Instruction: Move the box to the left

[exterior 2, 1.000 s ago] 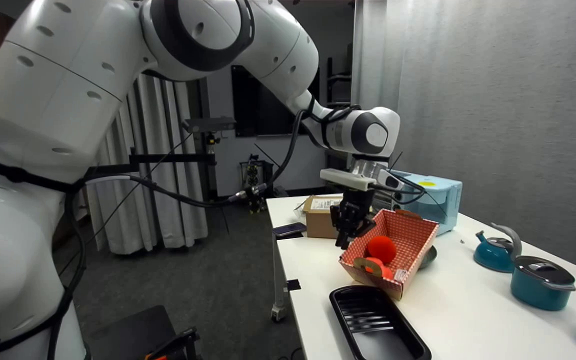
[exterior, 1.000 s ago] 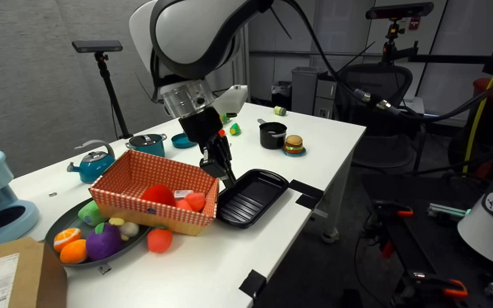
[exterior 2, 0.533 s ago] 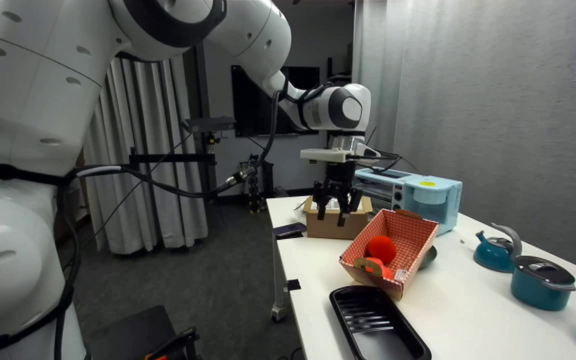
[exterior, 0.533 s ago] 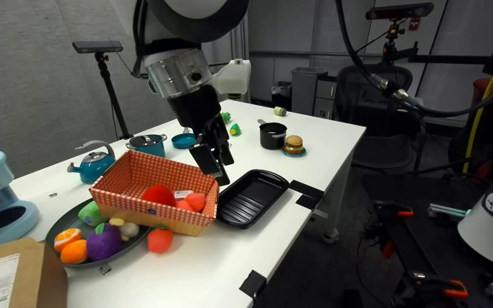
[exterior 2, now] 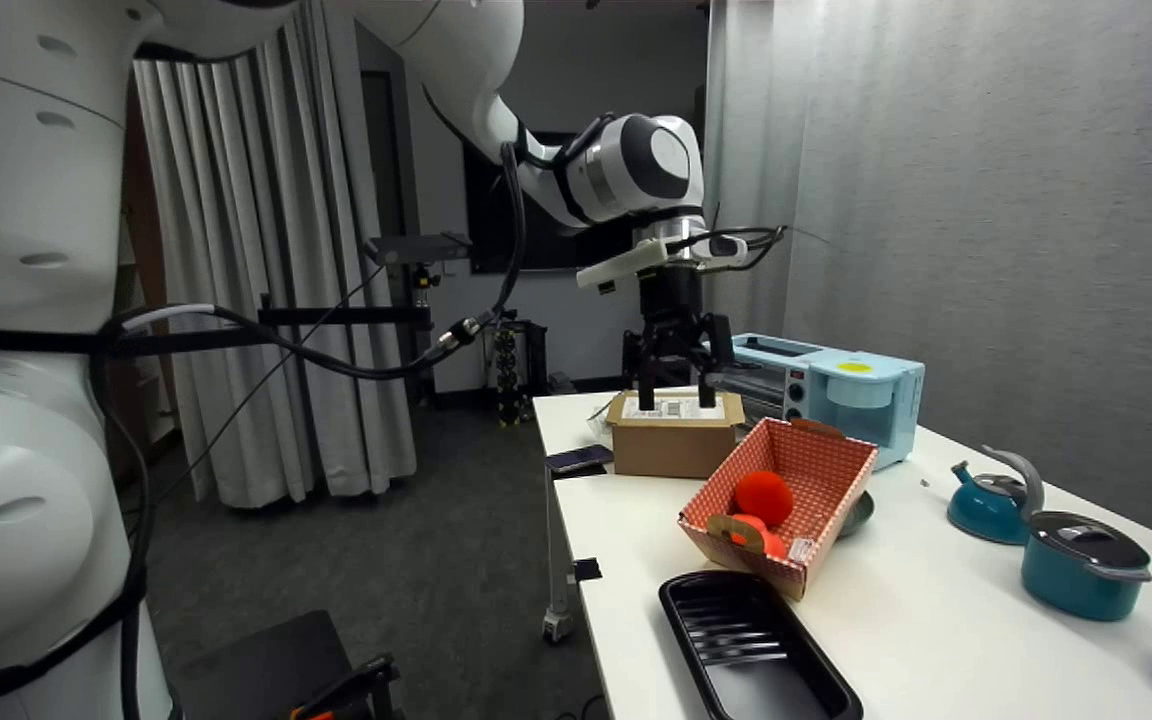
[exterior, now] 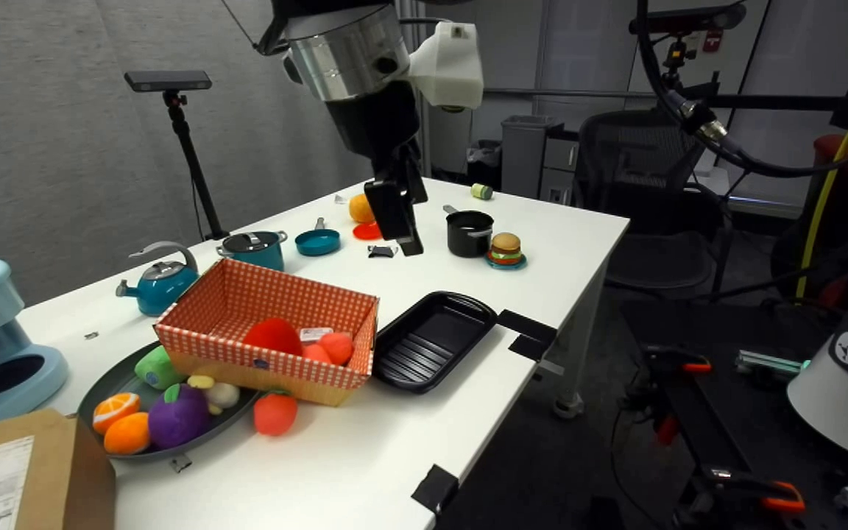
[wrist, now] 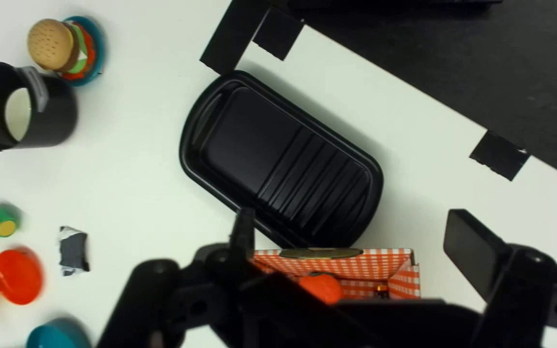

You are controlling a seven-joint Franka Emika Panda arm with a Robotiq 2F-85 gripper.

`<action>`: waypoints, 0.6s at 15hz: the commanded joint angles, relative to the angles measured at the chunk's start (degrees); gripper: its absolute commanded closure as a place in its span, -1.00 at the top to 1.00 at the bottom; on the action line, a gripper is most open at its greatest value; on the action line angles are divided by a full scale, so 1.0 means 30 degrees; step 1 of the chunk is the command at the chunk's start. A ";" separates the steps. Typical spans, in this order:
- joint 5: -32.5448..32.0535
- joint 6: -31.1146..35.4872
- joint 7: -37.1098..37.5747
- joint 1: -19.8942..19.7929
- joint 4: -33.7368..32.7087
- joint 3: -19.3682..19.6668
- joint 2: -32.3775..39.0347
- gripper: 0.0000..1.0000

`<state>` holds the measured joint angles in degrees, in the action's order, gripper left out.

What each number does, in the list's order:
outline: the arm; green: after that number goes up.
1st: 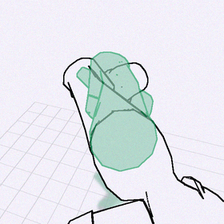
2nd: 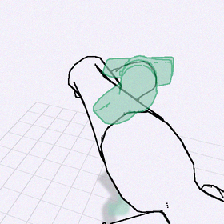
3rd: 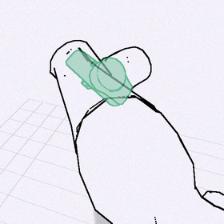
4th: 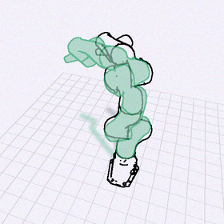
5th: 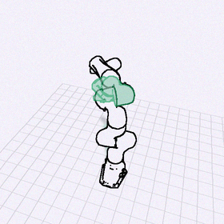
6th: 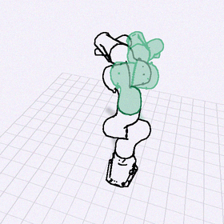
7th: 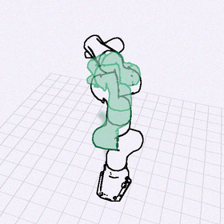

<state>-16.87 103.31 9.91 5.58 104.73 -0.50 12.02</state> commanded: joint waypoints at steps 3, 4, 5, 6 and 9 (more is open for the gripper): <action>-0.2208 0.0412 0.3067 -0.0060 0.2956 -0.0031 -0.3704 1.00; -0.2354 0.0449 0.3626 -0.0104 0.3274 -0.0090 -0.4153 1.00; -0.2381 0.0491 0.4221 -0.0155 0.3607 -0.0148 -0.4606 1.00; -0.2364 0.0510 0.4798 -0.0199 0.3944 -0.0215 -0.5041 1.00; -0.2237 0.0289 0.6550 -0.0359 0.4902 -0.0408 -0.6157 1.00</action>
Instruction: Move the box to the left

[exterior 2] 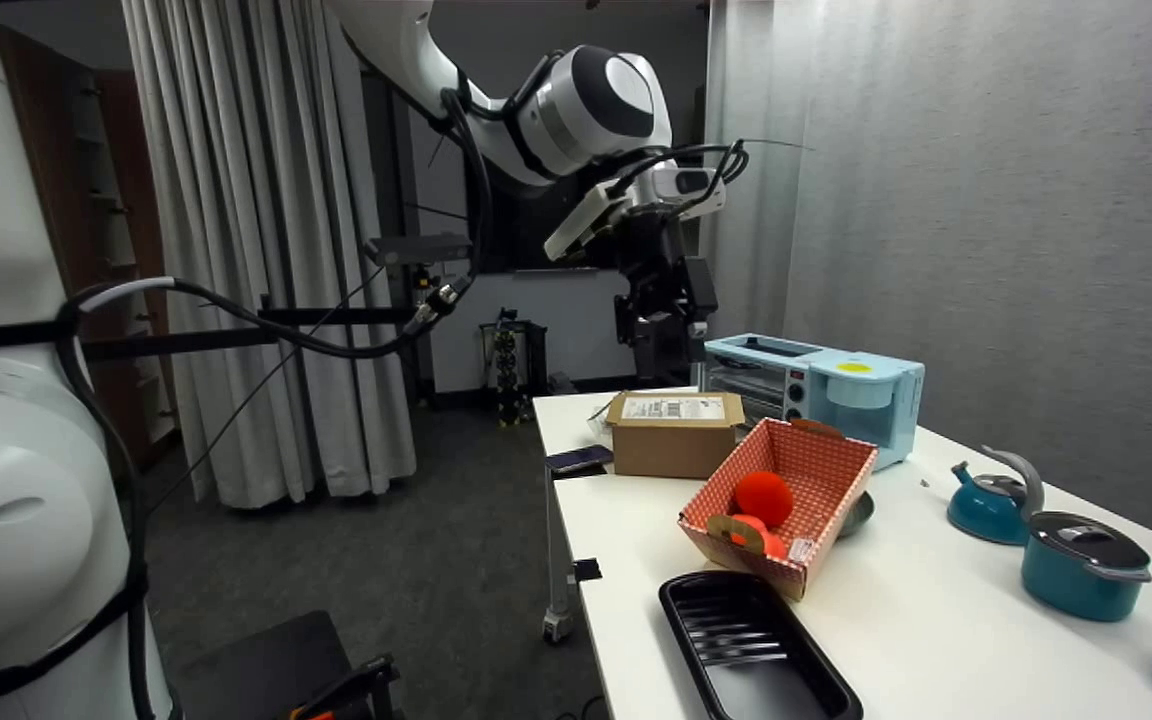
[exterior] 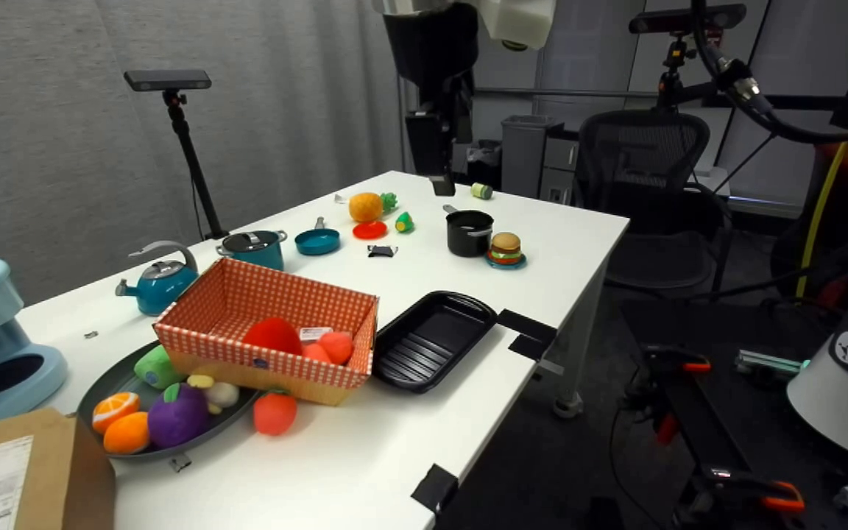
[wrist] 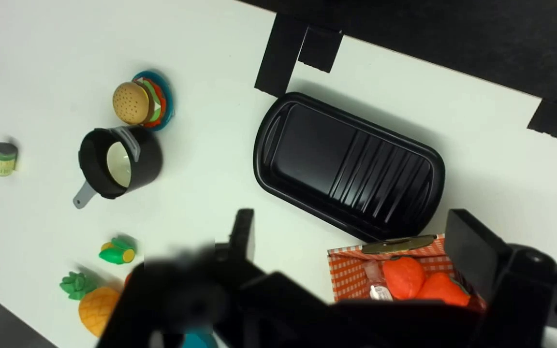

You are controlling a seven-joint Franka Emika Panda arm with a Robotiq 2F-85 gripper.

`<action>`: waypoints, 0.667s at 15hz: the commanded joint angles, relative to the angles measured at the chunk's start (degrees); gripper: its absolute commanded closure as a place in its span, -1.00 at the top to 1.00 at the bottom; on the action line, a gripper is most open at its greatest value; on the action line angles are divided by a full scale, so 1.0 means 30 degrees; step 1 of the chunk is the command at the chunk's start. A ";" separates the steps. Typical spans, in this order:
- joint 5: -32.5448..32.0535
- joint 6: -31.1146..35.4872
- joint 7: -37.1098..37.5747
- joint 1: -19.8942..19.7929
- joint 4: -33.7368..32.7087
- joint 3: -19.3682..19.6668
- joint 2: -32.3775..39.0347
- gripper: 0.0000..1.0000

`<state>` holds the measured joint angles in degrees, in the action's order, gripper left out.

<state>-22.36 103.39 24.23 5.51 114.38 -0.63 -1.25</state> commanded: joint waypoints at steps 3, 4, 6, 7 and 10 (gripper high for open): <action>0.0018 -0.0099 0.3736 -0.0464 0.2697 -0.0643 -0.2818 1.00; 0.0213 -0.0229 0.4399 -0.0515 0.3025 -0.0724 -0.3197 1.00; 0.0604 -0.0110 0.5408 -0.0643 0.3779 -0.0783 -0.3935 1.00; 0.0699 -0.0038 0.5894 -0.0693 0.4147 -0.0844 -0.4288 1.00; 0.0949 0.0025 0.7078 -0.0849 0.5229 -0.0974 -0.5327 1.00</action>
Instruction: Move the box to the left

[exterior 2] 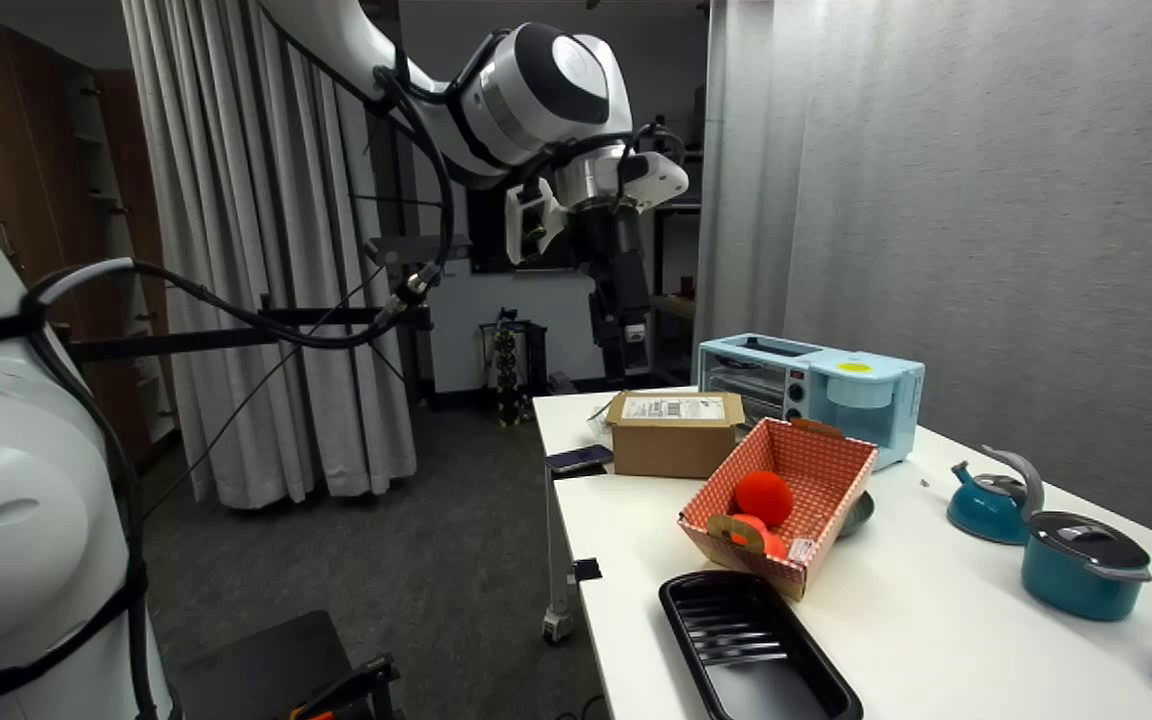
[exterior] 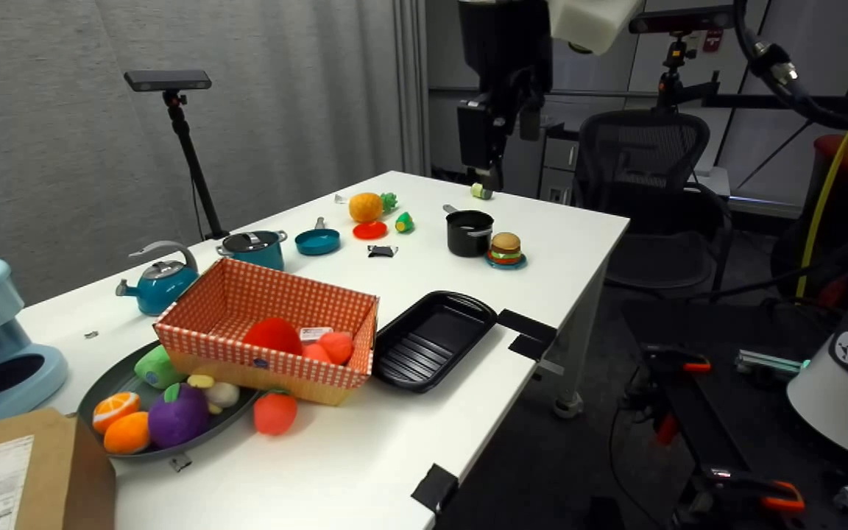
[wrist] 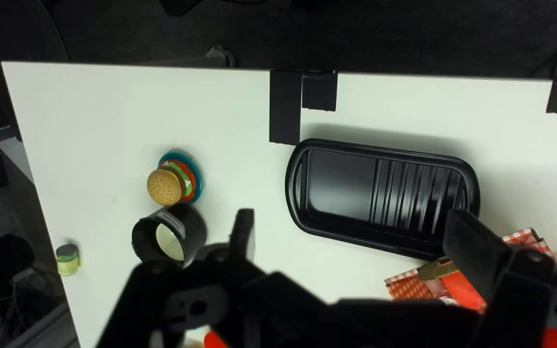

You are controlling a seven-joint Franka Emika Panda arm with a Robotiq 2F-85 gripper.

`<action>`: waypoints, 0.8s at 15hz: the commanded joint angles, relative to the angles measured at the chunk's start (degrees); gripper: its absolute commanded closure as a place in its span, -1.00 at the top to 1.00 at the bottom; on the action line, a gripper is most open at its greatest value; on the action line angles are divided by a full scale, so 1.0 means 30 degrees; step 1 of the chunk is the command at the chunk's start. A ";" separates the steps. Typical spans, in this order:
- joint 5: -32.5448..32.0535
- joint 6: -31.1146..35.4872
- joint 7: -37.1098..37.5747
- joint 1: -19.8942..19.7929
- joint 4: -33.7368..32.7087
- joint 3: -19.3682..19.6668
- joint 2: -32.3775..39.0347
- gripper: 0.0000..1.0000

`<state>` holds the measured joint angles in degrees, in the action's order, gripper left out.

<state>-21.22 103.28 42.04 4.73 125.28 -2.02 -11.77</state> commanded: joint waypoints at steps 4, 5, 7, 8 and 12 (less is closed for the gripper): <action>0.1216 -0.0059 0.1441 -0.0739 0.2415 -0.0642 -0.2683 1.00; 0.1454 -0.0110 0.1462 -0.0762 0.2546 -0.0652 -0.2825 1.00; 0.1259 0.0017 0.1100 -0.0853 0.1889 -0.0766 -0.1851 1.00; 0.1453 0.0018 0.1095 -0.0867 0.2012 -0.0774 -0.1986 1.00; 0.1553 0.0019 0.1088 -0.0896 0.2203 -0.0786 -0.2191 1.00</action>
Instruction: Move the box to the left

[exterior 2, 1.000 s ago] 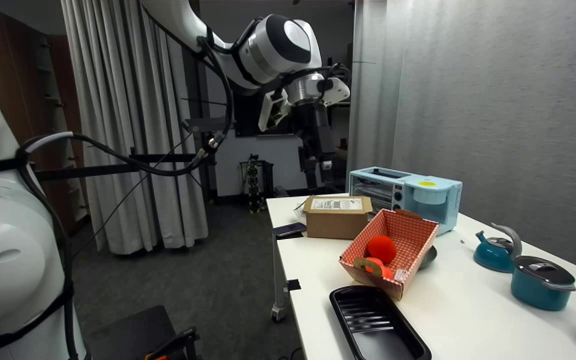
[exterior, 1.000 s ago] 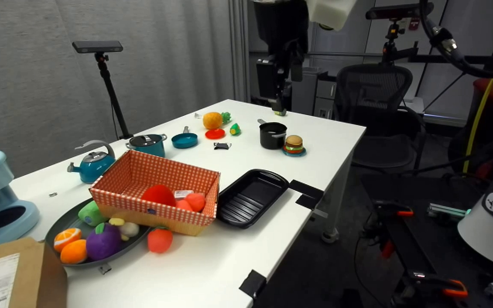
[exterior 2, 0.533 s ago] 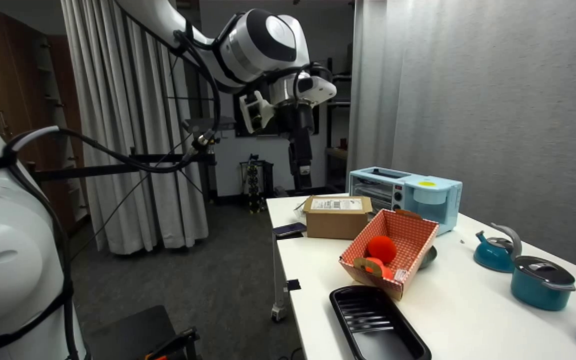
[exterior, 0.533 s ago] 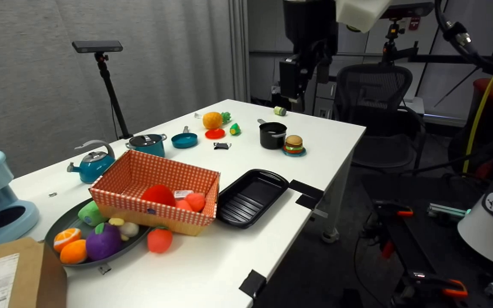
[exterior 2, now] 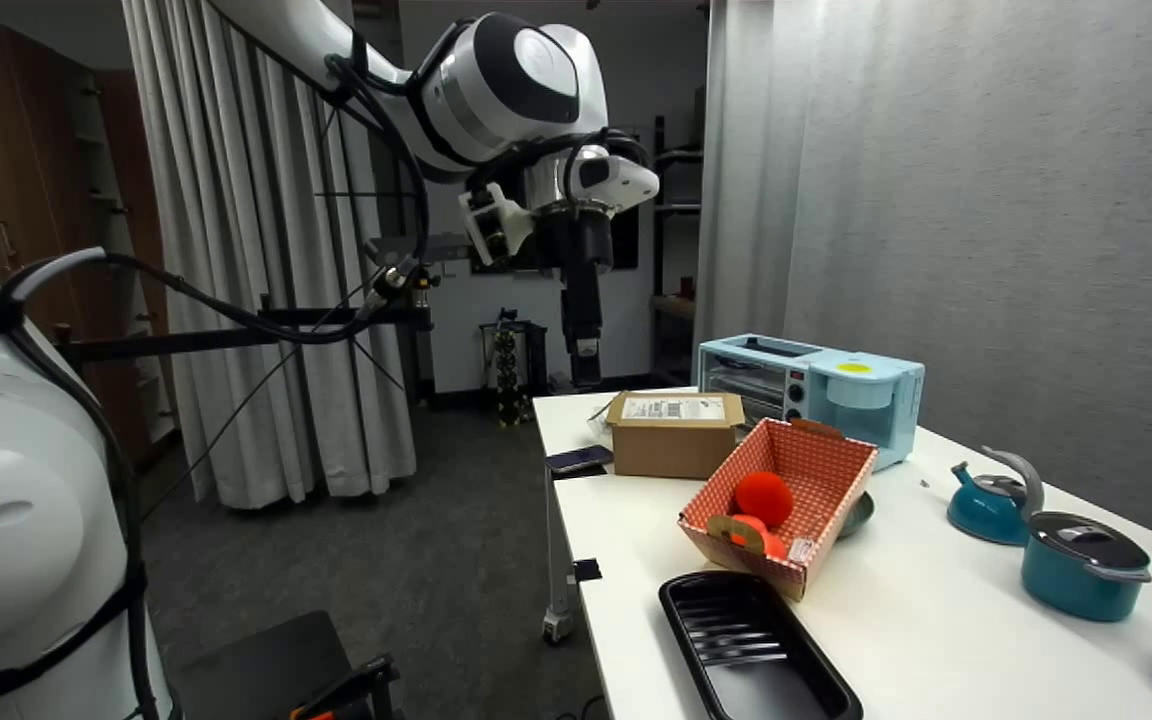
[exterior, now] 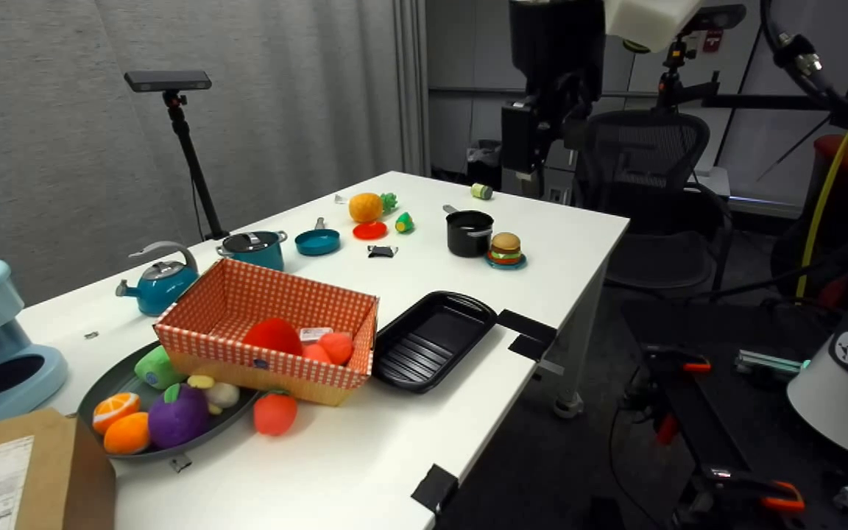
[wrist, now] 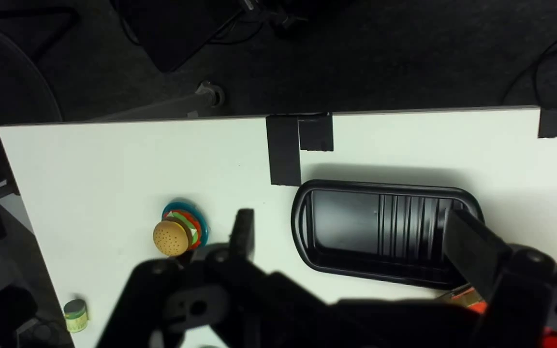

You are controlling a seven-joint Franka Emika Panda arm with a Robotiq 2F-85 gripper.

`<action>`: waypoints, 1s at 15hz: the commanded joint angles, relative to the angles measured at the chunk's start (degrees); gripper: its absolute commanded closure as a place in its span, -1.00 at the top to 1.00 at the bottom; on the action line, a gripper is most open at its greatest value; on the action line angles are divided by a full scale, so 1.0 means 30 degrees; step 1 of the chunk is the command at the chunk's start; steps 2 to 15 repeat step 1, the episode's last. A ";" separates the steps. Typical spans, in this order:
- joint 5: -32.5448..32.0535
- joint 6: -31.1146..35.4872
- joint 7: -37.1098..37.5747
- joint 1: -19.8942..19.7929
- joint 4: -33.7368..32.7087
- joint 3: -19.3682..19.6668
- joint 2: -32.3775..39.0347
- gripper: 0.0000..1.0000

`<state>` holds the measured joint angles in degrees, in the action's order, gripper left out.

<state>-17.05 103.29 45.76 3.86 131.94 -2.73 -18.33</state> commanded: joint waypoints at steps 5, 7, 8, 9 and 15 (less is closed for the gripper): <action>0.0163 0.0019 -0.0152 -0.0609 -0.0011 -0.0550 -0.0008 1.00; 0.0163 0.0019 -0.0152 -0.0609 -0.0011 -0.0550 -0.0008 1.00; 0.0163 0.0019 -0.0152 -0.0609 -0.0011 -0.0550 -0.0008 1.00; 0.0163 0.0019 -0.0152 -0.0609 -0.0011 -0.0550 -0.0008 1.00; 0.0163 0.0019 -0.0152 -0.0609 -0.0011 -0.0550 -0.0008 1.00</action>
